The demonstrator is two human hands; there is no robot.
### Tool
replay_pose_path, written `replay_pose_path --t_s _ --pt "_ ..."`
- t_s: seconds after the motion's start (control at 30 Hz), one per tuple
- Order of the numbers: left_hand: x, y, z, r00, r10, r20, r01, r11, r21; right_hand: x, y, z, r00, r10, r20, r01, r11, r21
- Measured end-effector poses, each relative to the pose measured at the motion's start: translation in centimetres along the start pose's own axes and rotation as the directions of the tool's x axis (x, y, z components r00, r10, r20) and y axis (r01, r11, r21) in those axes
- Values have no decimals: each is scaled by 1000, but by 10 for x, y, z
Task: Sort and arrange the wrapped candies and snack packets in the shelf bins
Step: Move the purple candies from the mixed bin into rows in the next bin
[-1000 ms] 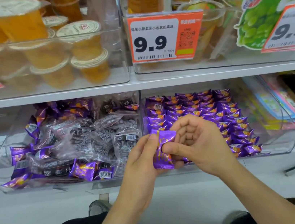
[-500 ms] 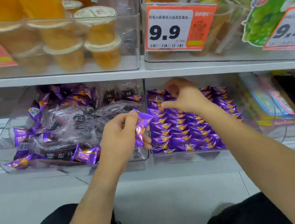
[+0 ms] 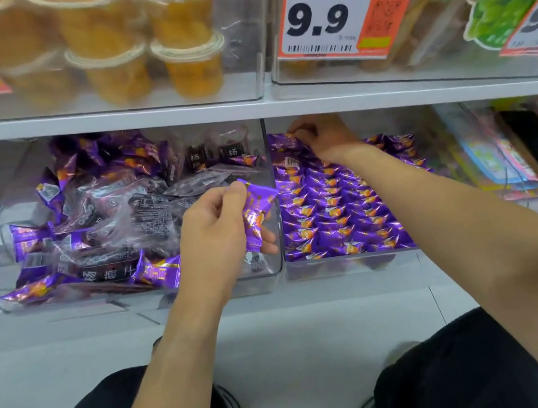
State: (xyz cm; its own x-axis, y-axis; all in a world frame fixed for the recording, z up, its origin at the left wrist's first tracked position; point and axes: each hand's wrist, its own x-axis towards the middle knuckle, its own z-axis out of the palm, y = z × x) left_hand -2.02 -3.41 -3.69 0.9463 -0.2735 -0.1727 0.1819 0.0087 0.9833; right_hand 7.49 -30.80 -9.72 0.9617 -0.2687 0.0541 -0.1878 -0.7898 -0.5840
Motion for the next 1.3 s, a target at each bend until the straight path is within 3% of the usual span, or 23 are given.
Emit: replay_pose_path --t_s 0.1,0.33,0.43,0.53,0.6,0.67,0.8,1.1,1.3 --pt "-1 1 0 1000 1 -4 -1 1000 6 5 -2 7 1000 13 -21 -14 999 -29" --pt "-3 -1 1 1000 4 2 -4 998 64 1 -4 18 959 153 -241 -135 987 88" --pt "-4 0 1 1000 2 2 -2 998 70 -5 -3 15 951 139 -277 -122 990 75" --pt "-4 1 1 1000 0 -2 0 998 68 -18 -6 8 994 15 -112 -5 996 85" --pt "-3 1 2 1000 3 -2 -3 998 68 -25 -6 5 992 -96 79 100 994 -42" --pt "-3 0 2 1000 1 2 -1 997 71 -28 -6 5 981 -111 158 132 983 -131" --pt "-5 0 2 1000 3 8 -4 995 99 -24 -7 5 987 -103 124 111 992 -60" --pt "-4 0 1 1000 -1 6 1 997 79 -12 -7 -7 985 -71 155 90 989 -118" --pt "-3 -2 2 1000 6 17 -6 999 49 -12 -2 7 1000 -25 -15 24 998 -57"
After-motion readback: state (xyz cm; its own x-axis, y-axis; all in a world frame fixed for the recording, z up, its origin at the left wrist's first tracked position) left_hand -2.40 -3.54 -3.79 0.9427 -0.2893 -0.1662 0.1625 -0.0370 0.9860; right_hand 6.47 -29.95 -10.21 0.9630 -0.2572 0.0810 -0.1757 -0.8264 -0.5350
